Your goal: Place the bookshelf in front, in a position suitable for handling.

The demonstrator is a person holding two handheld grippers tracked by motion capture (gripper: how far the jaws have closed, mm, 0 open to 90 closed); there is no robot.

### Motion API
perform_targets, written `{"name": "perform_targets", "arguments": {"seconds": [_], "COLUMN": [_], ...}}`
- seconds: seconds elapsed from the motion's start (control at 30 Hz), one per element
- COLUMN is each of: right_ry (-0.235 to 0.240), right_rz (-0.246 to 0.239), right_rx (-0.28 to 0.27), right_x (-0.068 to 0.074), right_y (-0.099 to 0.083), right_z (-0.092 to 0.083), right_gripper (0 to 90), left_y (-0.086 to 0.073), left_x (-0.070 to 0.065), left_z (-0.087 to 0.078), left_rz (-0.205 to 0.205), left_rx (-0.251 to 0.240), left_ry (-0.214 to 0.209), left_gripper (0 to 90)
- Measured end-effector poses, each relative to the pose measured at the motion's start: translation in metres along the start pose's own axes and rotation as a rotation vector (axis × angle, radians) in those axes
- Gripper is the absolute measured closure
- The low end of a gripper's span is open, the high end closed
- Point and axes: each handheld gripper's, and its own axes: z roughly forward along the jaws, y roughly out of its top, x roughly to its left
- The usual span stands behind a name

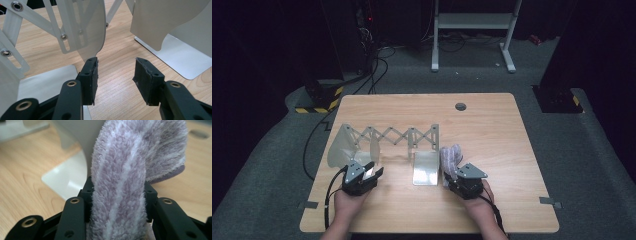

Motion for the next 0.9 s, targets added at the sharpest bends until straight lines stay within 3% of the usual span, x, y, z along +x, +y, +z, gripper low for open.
{"name": "perform_targets", "arguments": {"seconds": [0.2, 0.33, 0.6, 0.77, 0.9], "right_ry": [-0.017, -0.025, 0.002, 0.035, 0.074], "right_rz": [0.026, 0.019, 0.007, -0.025, -0.051], "right_rx": [-0.121, -0.211, -0.355, -0.419, -0.426], "right_x": [0.001, 0.006, 0.019, 0.037, 0.052], "right_y": [0.017, 0.032, 0.056, 0.067, 0.07], "right_z": [-0.021, -0.037, -0.07, -0.083, -0.082], "right_gripper": [59.5, 59.4, 59.5, 59.5, 59.5], "left_y": [0.0, -0.001, -0.001, -0.001, -0.001], "left_x": [0.0, 0.001, 0.0, 0.0, 0.0], "left_z": [0.001, 0.001, 0.002, 0.002, 0.002], "left_rz": [0.002, 0.002, 0.007, 0.006, 0.007], "left_rx": [0.008, 0.009, 0.013, 0.012, 0.013], "left_ry": [0.007, 0.013, 0.009, 0.008, 0.009], "left_gripper": [53.6, 53.4, 53.4, 53.5, 53.5]}}
